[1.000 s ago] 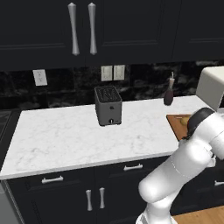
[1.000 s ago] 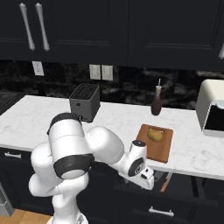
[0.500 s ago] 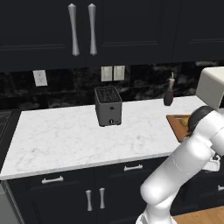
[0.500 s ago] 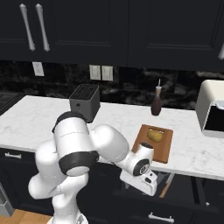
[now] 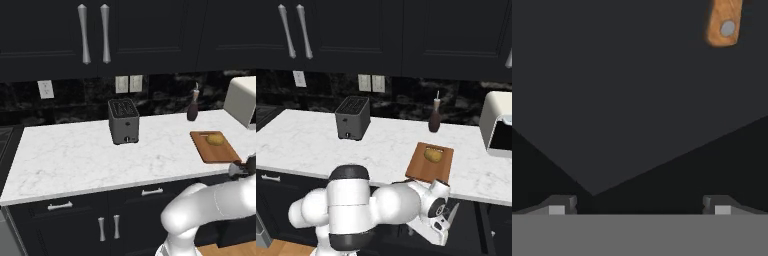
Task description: Place the appropriate cutting tool for cutting the potato skin on the cutting board.
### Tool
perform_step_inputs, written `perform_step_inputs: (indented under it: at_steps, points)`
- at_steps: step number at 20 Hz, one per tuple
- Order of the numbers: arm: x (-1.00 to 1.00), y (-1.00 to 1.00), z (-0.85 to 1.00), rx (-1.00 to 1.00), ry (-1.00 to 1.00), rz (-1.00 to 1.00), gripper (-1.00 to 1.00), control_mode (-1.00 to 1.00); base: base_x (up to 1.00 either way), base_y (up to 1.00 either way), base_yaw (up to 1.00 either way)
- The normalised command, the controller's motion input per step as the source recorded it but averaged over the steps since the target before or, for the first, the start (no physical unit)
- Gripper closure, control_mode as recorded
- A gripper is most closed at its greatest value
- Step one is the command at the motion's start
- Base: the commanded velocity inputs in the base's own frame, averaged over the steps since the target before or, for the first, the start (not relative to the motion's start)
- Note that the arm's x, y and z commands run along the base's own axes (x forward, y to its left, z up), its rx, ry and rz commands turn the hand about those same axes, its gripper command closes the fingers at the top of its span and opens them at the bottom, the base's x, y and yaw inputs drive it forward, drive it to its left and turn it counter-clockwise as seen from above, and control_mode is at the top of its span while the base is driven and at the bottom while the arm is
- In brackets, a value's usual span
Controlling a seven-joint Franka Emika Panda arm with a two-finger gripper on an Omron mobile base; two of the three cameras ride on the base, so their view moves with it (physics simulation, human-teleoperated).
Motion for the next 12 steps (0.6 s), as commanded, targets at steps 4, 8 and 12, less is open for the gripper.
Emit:
perform_step_inputs:
  at_steps: [4,8,12]
  points:
    - [-1.00,-0.26,0.00,0.00,0.16,-0.19,-1.00,-1.00,0.00,0.00,0.00]
    - [-1.00,-0.19,0.00,0.00,0.11,-0.18,-1.00,-1.00,0.00,0.00,0.00]
    - [-0.40,-0.02,0.40,-0.01,-0.01,-0.16,-1.00,-1.00,0.00,0.00,0.00]
